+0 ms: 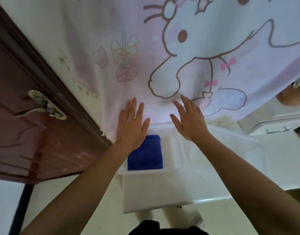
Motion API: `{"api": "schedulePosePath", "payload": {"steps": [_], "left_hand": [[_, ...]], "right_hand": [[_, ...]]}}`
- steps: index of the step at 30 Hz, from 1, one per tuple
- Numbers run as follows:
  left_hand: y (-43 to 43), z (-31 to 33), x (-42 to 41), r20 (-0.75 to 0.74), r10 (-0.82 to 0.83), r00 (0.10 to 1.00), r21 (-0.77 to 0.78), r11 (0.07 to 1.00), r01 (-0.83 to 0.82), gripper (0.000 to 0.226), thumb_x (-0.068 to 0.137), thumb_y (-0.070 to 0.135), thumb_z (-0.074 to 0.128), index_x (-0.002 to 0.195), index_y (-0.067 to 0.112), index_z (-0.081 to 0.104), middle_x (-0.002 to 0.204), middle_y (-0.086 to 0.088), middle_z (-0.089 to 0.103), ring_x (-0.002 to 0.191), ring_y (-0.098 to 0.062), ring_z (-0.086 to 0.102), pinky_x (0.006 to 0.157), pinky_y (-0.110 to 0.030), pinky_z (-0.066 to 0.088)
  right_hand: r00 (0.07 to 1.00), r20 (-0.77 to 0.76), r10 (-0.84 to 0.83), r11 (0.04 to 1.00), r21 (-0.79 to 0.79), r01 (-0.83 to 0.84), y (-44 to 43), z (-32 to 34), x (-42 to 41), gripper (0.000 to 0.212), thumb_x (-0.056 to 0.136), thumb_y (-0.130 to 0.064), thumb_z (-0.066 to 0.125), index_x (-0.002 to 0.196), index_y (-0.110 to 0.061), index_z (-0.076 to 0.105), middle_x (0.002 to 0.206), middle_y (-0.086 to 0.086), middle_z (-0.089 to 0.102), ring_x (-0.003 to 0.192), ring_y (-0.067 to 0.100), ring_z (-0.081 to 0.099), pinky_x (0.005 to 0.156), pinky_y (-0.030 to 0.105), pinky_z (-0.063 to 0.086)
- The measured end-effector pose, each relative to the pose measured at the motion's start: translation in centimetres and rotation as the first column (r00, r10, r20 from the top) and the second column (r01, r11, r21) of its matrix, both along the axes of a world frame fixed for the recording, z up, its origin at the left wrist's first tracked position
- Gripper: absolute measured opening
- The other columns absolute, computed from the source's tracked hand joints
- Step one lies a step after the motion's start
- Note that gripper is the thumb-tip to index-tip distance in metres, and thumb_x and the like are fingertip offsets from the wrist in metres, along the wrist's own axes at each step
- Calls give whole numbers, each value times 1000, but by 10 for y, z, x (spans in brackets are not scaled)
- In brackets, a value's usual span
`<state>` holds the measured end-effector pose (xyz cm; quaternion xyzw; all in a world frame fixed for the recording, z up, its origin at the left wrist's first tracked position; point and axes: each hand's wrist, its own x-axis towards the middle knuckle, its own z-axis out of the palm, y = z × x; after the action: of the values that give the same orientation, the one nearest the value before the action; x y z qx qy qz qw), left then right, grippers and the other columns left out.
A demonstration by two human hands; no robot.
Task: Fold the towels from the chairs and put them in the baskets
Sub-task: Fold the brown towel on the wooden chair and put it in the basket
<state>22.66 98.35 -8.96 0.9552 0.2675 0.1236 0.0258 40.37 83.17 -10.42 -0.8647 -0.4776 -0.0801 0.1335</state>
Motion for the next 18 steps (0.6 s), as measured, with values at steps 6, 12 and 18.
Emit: {"api": "schedulePosePath", "payload": {"steps": [6,12,18], "left_hand": [[-35,60,31,147,-35,989,153,988,13,65,103,51,20,157,16,13,165,-14,3,152,-32,2,121,-53,12],[-92,113,88,252,-299,920,251,939,236,67,101,54,27,156,17,20,164,-17,10,151,-36,9,119,-56,15],[-203,156,140,389,-657,646,259,750,608,66,102,51,24,155,13,19,162,-21,11,149,-40,12,117,-60,15]], "right_hand": [[983,132,-124,985,136,106,-49,60,31,65,103,-53,35,156,-17,28,166,16,13,152,36,16,121,50,18],[860,259,-439,896,205,395,-155,117,32,71,102,-60,34,159,-20,19,166,18,6,153,36,11,123,51,15],[562,284,-777,621,205,756,-300,160,-45,80,98,-65,34,160,-23,8,167,16,-4,154,32,0,125,50,6]]}}
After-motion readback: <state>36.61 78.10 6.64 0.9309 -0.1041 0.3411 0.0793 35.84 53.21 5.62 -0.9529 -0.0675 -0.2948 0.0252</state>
